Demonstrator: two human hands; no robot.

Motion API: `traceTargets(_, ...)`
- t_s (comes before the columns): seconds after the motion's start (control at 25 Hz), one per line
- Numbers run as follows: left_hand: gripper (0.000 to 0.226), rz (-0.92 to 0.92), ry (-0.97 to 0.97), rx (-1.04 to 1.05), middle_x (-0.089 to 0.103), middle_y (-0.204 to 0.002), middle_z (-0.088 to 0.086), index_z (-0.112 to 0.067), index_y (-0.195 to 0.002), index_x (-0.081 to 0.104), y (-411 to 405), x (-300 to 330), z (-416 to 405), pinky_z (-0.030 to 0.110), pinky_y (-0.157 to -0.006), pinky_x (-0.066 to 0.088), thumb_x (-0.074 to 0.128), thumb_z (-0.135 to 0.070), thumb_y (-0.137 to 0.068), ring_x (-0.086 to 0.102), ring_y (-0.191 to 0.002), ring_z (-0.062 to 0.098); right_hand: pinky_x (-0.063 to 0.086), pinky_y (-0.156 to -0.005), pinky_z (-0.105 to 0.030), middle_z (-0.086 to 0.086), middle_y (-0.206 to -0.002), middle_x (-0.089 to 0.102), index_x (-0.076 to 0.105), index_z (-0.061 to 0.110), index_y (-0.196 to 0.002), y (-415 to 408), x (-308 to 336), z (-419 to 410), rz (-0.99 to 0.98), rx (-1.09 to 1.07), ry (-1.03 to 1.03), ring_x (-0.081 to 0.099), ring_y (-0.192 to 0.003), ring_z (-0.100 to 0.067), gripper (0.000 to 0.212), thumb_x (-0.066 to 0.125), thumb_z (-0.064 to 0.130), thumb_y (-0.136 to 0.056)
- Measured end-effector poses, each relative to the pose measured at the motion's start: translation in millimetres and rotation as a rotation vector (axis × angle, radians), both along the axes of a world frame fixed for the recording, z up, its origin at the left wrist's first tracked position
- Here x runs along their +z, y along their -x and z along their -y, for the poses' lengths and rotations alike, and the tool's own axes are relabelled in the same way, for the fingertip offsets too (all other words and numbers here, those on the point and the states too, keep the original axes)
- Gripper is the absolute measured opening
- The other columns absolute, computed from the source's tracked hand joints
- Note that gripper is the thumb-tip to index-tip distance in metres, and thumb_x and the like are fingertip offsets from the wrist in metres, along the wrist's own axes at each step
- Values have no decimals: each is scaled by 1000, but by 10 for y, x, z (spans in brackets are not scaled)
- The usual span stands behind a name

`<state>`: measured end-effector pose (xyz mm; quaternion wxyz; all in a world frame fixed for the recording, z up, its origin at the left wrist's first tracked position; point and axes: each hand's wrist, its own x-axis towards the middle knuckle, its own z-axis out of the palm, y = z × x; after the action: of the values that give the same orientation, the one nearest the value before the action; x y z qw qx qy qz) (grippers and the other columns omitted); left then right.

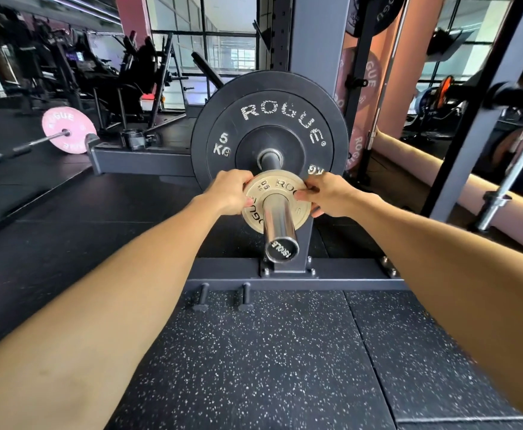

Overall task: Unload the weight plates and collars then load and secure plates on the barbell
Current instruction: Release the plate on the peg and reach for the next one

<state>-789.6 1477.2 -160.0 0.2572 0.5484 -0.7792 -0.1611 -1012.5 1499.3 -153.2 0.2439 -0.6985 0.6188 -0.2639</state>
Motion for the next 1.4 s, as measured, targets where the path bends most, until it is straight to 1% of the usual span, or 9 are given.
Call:
traceTargets(0.2,21,5,4,-14,68,-105,11,-11,-105,67,-29,24,-476,41,-70,63,73,-4,-86,70,-91,28,61,-74,-36,-4,-84,66,61,16,-88,-17,-18,-424,-37,22,25,71,-80,-27,11,63,25,-94)
traceTargets(0.36,23,1,21,-31,69,-106,10,-13,-108,66,-75,-2,-775,40,-69,63,73,-5,-87,71,-90,27,61,-76,-37,-3,-82,65,57,22,-76,-42,-35,-728,-57,22,75,72,-80,-26,19,63,26,-94)
traceTargets(0.48,25,-52,18,-41,69,-105,9,-12,-109,67,-131,-58,-1026,38,-68,63,73,-4,-86,71,-90,25,61,-78,-38,-3,-84,66,59,23,-77,-73,-25,-950,-55,42,84,72,-85,-28,18,63,25,-94)
traceTargets(0.6,25,-67,18,-48,70,-105,10,-10,-107,67,-155,-62,-1228,38,-66,63,74,-2,-84,72,-87,25,61,-73,-34,-3,-85,68,61,22,-81,-85,-5,-1142,-91,47,90,72,-83,-25,13,63,25,-94)
traceTargets(0.92,20,-44,1,-96,69,-102,8,-11,-102,67,-178,144,-1542,30,-63,63,73,-1,-86,71,-91,22,61,-76,-34,-13,-94,71,65,3,-104,-73,117,-1467,-75,62,71,73,-83,-25,24,62,24,-95)
traceTargets(1.16,26,-97,4,-119,74,-95,6,-13,-108,68,-286,668,-1449,37,-71,63,74,-3,-86,74,-85,19,60,-80,-41,-11,-93,71,64,0,-106,-81,546,-1429,57,115,114,72,-81,-24,26,62,23,-94)
traceTargets(1.24,25,-130,20,-115,72,-81,0,-15,-108,67,-326,885,-1339,38,-76,63,72,-3,-87,73,-84,19,61,-74,-34,-16,-97,72,63,-4,-108,-106,738,-1324,97,128,138,72,-78,-20,29,62,22,-94)
traceTargets(1.32,24,-166,29,-113,66,-67,-6,-14,-109,65,-338,1075,-1218,38,-79,62,69,-1,-88,72,-84,18,59,-60,-22,-19,-96,71,62,-7,-107,-130,917,-1204,109,135,175,70,-70,-15,30,61,20,-95)
traceTargets(1.4,29,-184,43,-108,68,-75,-2,-12,-116,64,-334,1249,-1027,38,-80,62,68,-1,-89,72,-87,19,59,-62,-22,-17,-91,70,63,-5,-106,-132,1094,-1006,103,157,210,69,-73,-19,28,60,21,-95)
